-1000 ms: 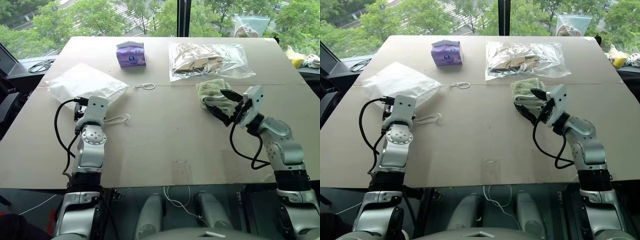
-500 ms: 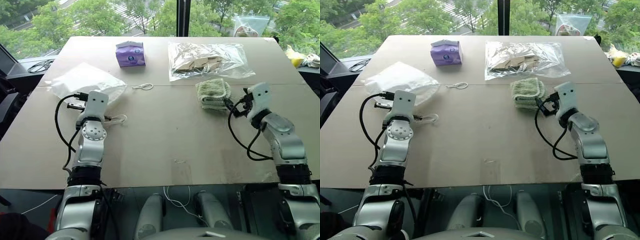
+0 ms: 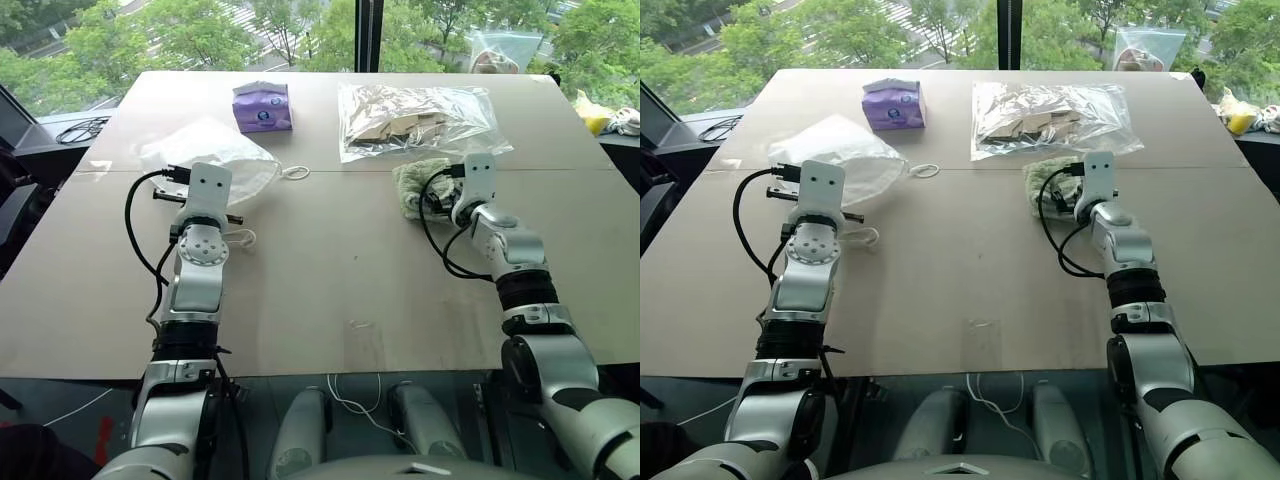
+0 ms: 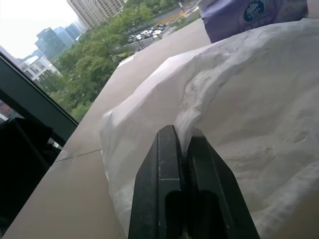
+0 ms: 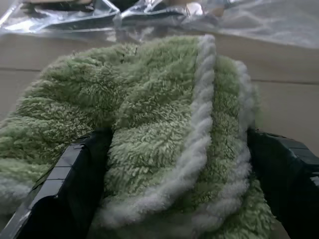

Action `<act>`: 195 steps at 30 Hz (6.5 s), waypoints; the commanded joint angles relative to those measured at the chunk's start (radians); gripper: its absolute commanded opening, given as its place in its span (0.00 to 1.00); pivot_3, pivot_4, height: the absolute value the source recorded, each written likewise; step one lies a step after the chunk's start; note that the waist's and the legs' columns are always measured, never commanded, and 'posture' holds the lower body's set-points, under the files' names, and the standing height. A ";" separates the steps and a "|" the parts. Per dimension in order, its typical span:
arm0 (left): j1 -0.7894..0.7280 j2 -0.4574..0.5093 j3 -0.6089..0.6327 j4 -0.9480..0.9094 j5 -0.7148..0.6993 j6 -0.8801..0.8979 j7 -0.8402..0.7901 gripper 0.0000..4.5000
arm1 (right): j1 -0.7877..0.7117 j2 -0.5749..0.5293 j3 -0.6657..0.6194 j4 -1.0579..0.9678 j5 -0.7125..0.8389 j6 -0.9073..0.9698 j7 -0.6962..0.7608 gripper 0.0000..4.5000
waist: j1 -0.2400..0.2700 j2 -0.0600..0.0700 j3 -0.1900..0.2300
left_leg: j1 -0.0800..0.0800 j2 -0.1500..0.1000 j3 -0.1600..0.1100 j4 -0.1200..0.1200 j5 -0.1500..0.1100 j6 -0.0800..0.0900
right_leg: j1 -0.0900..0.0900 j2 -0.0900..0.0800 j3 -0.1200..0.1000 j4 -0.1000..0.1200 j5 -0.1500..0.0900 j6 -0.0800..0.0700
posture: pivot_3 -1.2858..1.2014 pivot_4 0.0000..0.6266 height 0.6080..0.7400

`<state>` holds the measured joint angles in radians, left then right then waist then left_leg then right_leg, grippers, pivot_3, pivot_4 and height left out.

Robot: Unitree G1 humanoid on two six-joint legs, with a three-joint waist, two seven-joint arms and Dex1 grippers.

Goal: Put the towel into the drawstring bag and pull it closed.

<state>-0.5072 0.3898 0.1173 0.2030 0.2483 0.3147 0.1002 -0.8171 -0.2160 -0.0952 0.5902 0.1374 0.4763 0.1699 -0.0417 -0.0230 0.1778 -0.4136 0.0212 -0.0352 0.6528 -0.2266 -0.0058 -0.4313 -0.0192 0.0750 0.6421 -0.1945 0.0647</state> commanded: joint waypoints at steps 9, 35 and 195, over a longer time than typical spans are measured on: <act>-0.017 -0.018 -0.002 -0.049 -0.012 0.011 -0.011 0.00 | 0.032 0.017 0.008 -0.022 0.058 0.253 0.112 0.88 | -0.003 -0.002 -0.003 | 0.001 0.000 0.000 0.000 0.000 0.000 | 0.000 0.001 0.000 0.001 0.000 0.000 | 0.52 0.24 1.00; -0.060 -0.064 0.057 -0.116 -0.431 0.083 -0.424 0.00 | 0.082 0.076 -0.012 -0.464 0.447 0.487 0.457 0.02 | -0.021 -0.002 -0.003 | -0.001 0.000 -0.001 0.000 0.000 0.000 | -0.002 0.001 0.000 0.000 0.000 0.000 | 0.52 0.24 1.00; -0.290 -0.098 -0.103 0.057 -0.490 -0.082 -0.752 0.00 | 0.284 0.015 0.205 -0.844 0.792 0.329 -0.166 0.99 | -0.020 0.003 0.000 | -0.004 0.001 0.000 -0.003 0.000 0.000 | -0.006 0.002 0.001 -0.001 -0.002 -0.001 | 0.52 0.24 1.00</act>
<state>-0.7740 0.2881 -0.0058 0.2694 -0.2294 0.2409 -0.6537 -0.5682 -0.1139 0.0573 -0.1029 0.9950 0.8273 -0.1771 -0.0615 -0.0203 0.1780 -0.4181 0.0223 -0.0349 0.6497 -0.2264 -0.0054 -0.4369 -0.0170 0.0760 0.6410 -0.1964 0.0644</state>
